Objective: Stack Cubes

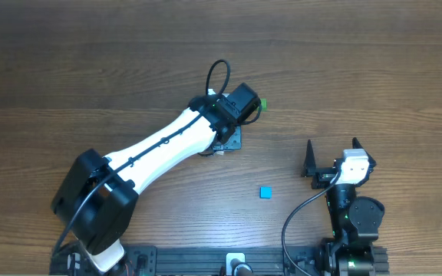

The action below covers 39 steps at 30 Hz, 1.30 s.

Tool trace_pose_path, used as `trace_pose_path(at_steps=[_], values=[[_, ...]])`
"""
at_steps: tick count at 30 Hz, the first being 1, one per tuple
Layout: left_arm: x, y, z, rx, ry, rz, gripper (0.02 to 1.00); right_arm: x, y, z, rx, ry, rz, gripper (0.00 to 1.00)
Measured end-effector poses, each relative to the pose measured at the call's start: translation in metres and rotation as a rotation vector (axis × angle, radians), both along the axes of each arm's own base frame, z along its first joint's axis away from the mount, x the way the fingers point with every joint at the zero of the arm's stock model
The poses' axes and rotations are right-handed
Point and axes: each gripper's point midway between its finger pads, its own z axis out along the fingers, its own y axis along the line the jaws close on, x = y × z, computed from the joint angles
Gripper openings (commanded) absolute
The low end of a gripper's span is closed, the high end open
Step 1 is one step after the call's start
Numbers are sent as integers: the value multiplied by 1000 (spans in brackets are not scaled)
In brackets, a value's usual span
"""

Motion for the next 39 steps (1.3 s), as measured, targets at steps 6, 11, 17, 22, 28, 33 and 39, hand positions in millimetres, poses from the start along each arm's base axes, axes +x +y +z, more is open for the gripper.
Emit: trace_pose_path(at_steps=[6, 11, 17, 22, 28, 33, 39], values=[[-1, 0, -4, 8, 7, -1, 49, 0, 0, 0, 0, 0, 0, 991], [-1, 0, -6, 11, 11, -1, 80, 0, 0, 0, 0, 0, 0, 993], [-1, 0, -6, 11, 11, -1, 110, 0, 0, 0, 0, 0, 0, 991], [-1, 0, -6, 12, 10, -1, 115, 0, 0, 0, 0, 0, 0, 991], [0, 1, -6, 14, 8, -1, 123, 0, 0, 0, 1, 0, 0, 993], [0, 1, -6, 14, 8, -1, 134, 0, 0, 0, 0, 0, 0, 993], [0, 0, -5, 12, 5, -1, 150, 0, 0, 0, 1, 0, 0, 991]])
